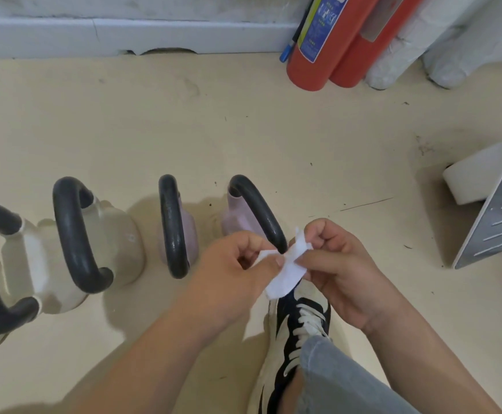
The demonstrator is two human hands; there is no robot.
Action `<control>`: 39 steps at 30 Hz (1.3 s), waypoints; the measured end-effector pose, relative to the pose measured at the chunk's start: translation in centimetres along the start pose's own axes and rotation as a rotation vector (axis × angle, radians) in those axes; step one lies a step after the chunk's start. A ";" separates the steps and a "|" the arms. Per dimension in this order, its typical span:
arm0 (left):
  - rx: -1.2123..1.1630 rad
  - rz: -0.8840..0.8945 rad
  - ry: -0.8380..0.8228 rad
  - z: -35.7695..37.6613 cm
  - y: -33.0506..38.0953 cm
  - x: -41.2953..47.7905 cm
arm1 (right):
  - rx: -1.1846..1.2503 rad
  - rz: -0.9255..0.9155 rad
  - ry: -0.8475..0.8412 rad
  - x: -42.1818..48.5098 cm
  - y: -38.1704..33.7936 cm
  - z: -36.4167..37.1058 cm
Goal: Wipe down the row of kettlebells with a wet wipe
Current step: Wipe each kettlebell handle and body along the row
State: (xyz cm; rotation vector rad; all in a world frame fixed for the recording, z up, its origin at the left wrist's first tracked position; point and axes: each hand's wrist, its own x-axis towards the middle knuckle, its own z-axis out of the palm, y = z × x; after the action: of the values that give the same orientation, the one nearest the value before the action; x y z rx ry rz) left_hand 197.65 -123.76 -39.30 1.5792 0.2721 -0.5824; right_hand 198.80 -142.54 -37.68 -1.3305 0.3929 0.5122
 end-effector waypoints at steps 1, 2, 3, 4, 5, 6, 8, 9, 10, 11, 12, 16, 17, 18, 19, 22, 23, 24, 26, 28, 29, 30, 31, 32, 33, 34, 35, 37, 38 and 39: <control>-0.010 -0.002 0.006 -0.3 0.2 0.2 | 0.050 0.004 0.030 0.2 -0.3 0.1; -0.027 -0.014 0.023 -0.5 0.5 0.4 | 0.105 0.008 0.060 0.4 -0.6 0.3; -0.060 -0.026 0.049 -0.7 0.7 0.6 | 0.158 0.012 0.087 0.6 -0.8 0.3; -0.094 -0.040 0.069 -0.9 0.8 0.7 | 0.199 0.015 0.109 0.7 -1.1 0.4; -0.118 -0.051 0.079 -1.0 0.8 0.9 | 0.227 0.019 0.128 0.8 -1.5 0.4; -0.121 -0.055 0.088 -1.1 0.8 1.0 | 0.241 0.018 0.139 0.9 -1.8 0.5; -0.144 -0.031 0.070 -1.1 1.0 1.2 | 0.244 0.009 0.128 1.0 -2.5 0.7; -0.169 -0.021 0.045 -1.0 1.2 1.3 | 0.236 0.003 0.102 1.2 -2.8 0.9; -0.198 -0.026 0.011 -0.9 1.5 1.3 | 0.213 0.000 0.063 1.4 -3.1 1.3; -0.225 -0.042 -0.034 -0.8 2.0 1.3 | 0.159 -0.005 0.026 1.7 -3.3 1.7; -0.260 -0.055 -0.086 -0.7 2.6 1.3 | 0.076 -0.017 0.004 2.0 -3.5 2.2; -0.416 -0.121 -0.178 -0.9 3.9 1.8 | -0.083 -0.075 0.037 3.0 -4.5 3.1; -0.456 -0.130 -0.171 -1.1 4.0 1.8 | -0.048 -0.074 0.049 3.1 -4.7 3.1; -0.487 -0.135 -0.161 -1.3 4.1 1.8 | -0.006 -0.065 0.049 3.1 -4.9 3.0; -0.524 -0.133 -0.149 -1.6 4.1 1.8 | 0.037 -0.046 0.036 3.0 -4.9 2.7; -0.630 -0.134 -0.165 -2.2 4.1 1.8 | 0.168 0.045 -0.015 2.8 -4.4 2.1; -0.664 -0.159 -0.151 -2.3 4.2 1.8 | 0.210 0.072 -0.034 2.8 -4.2 1.9; -0.693 -0.173 -0.128 -2.2 4.1 1.9 | 0.250 0.090 -0.053 2.7 -4.0 1.8; -0.676 -0.157 -0.067 -2.0 4.1 2.1 | 0.315 0.101 -0.081 3.0 -4.1 1.6; -0.533 -0.112 0.063 -1.8 4.2 2.6 | 0.290 0.093 -0.076 3.9 -4.9 1.7; -0.434 -0.105 0.163 -1.7 4.3 3.0 | 0.233 0.095 -0.053 4.8 -5.5 1.7; -0.340 -0.099 0.277 -1.6 4.4 3.6 | 0.159 0.103 -0.015 6.0 -6.0 2.0; -0.257 -0.095 0.383 -1.5 4.7 4.2 | 0.069 0.104 0.035 7.3 -6.5 2.2; -0.211 -0.094 0.457 -1.5 4.9 4.9 | -0.038 0.095 0.084 8.7 -6.7 2.5; -0.181 -0.091 0.501 -1.7 5.0 5.7 | -0.183 0.072 0.128 10.2 -6.7 2.9; -0.149 -0.091 0.508 -1.8 5.1 6.5 | -0.341 0.045 0.162 11.6 -6.5 3.3; -0.086 -0.097 0.482 -1.9 4.9 7.3 | -0.492 0.014 0.182 12.8 -6.1 3.6; 0.210 -0.143 0.395 -1.8 4.6 8.2 | -0.696 -0.007 0.183 14.6 -5.1 4.0; 0.398 -0.129 0.378 -1.5 4.5 8.2 | -0.776 -0.008 0.169 15.0 -4.7 4.1; 0.544 -0.051 0.398 -1.3 4.5 8.2 | -0.840 -0.015 0.165 15.1 -4.4 4.2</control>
State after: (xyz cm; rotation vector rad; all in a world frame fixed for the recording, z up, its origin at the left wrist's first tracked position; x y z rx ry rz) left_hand 207.02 -124.40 -39.72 2.2227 0.4816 -0.3915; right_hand 213.69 -137.13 -41.54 -2.1940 0.3082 0.5816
